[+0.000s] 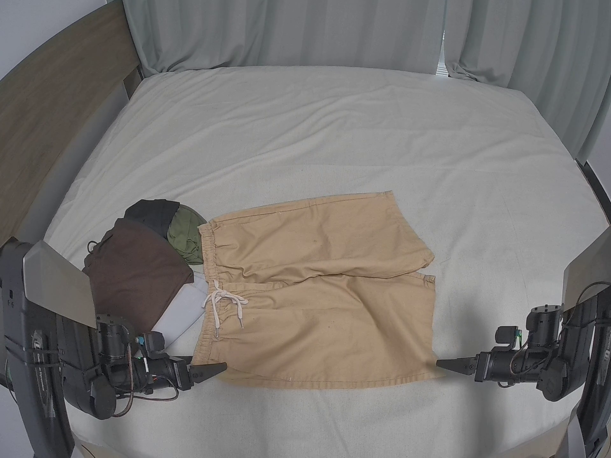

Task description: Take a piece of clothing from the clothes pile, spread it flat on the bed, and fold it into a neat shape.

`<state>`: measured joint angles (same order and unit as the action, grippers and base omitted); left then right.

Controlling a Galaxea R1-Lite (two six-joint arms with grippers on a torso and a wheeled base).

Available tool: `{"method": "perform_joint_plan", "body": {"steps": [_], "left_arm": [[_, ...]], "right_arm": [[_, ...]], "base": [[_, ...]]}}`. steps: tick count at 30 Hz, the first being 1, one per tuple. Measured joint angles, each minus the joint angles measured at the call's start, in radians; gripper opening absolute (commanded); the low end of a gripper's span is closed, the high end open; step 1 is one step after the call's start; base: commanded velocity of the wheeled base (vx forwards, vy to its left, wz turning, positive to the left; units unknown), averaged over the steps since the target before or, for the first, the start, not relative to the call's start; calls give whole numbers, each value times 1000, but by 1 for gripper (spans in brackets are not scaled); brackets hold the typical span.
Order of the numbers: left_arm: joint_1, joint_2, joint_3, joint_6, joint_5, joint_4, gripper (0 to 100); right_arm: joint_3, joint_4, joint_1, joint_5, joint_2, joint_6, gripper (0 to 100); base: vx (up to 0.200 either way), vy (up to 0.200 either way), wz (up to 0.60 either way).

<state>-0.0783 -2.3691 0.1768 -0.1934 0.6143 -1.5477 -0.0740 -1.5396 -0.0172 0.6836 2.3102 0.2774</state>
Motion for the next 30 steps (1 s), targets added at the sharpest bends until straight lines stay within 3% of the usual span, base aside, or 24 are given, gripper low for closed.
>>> {"method": "perform_joint_plan", "body": {"steps": [2,3,24,30], "left_arm": [[0,-6,8,1,0,0,100],[1,-9,11,1,-1,0,0],[8,-20,24,5,-1,0,0],[8,-20,24,5,-1,0,0]], "right_arm": [[-1,0,-1,0,0,0,100],[-1,0,-2,1,0,0,100],[-26,0,-49,0,56,9,100],[-44,-1,-71,-1,73,59,100]], "base": [[0,0,0],[0,0,0],[0,0,0],[0,0,0]]}}
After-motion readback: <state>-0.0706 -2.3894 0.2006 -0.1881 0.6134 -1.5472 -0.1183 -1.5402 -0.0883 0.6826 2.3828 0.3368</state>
